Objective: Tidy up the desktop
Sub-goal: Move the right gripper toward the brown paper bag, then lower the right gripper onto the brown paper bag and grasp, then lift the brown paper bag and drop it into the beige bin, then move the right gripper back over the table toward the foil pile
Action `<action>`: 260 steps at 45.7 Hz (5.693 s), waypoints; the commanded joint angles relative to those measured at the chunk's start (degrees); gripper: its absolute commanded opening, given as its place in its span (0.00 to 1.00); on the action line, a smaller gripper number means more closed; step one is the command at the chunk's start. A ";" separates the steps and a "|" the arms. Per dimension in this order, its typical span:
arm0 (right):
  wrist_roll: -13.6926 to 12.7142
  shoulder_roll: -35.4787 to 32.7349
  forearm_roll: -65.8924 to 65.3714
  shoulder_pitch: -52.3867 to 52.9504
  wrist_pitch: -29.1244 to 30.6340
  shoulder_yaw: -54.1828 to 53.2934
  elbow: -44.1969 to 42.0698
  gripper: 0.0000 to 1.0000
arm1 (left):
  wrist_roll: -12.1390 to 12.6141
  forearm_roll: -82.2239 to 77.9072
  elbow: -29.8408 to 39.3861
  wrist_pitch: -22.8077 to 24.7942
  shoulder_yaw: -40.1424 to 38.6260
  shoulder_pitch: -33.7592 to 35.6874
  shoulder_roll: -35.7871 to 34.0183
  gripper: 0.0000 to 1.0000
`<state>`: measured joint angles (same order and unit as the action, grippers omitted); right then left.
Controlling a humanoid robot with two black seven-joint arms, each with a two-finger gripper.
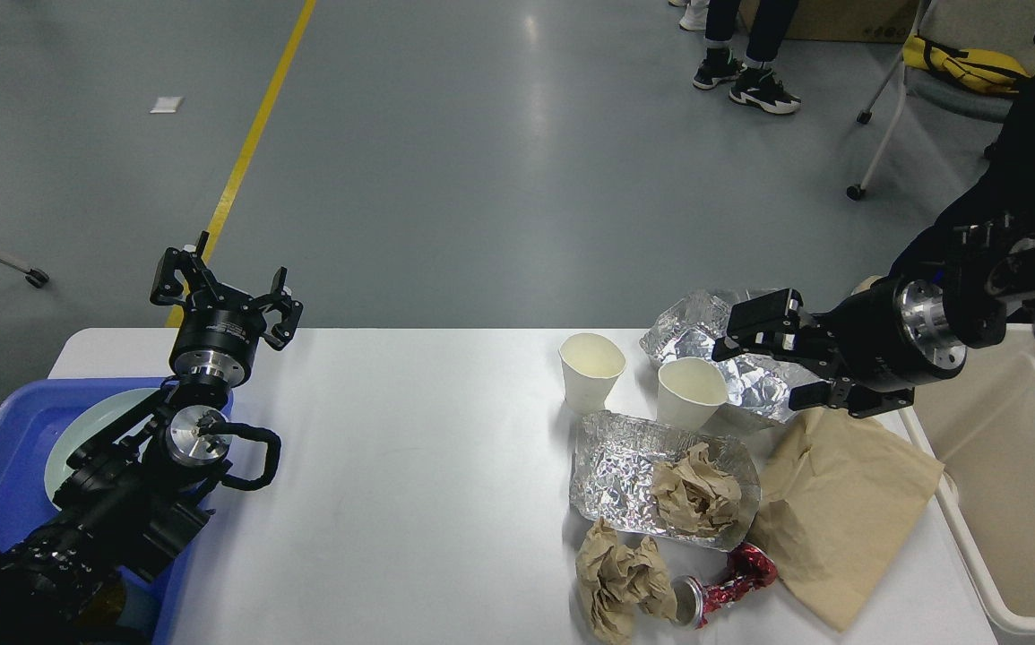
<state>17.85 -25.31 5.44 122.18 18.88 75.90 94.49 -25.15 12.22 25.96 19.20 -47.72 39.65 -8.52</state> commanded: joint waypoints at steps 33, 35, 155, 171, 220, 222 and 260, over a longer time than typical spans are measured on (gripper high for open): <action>-0.01 3.43 0.36 -24.09 -13.26 -2.34 -13.62 1.00 | 0.02 0.00 0.06 0.14 -0.01 -0.01 0.00 0.98; -0.01 3.43 0.36 -25.93 -13.35 -2.34 -15.38 1.00 | 0.02 0.00 0.06 0.14 -0.01 -0.01 0.00 0.98; 1.67 -6.15 -22.49 20.55 7.05 3.38 1.31 0.00 | -0.07 0.00 0.06 0.14 -0.01 0.08 0.00 0.98; -1.59 -11.07 -21.62 -9.64 -7.35 6.37 -18.35 0.00 | -0.07 0.08 -0.03 0.14 -0.10 0.08 0.00 0.98; -14.51 0.62 8.10 -78.59 -36.29 -5.50 -76.57 1.00 | 0.02 0.00 0.06 0.14 -0.10 -0.01 0.00 0.98; -14.51 0.35 8.10 -78.06 -36.20 -5.41 -75.60 1.00 | -0.07 0.00 0.06 0.14 -0.10 0.08 0.00 0.98; -13.72 -1.59 -9.66 9.65 0.45 -1.89 5.26 1.00 | -0.07 0.00 -0.03 0.14 -0.10 0.08 0.00 0.98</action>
<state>4.23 -31.33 -4.18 125.43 17.49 75.92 92.91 -25.23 12.23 25.96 19.33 -47.82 39.71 -8.52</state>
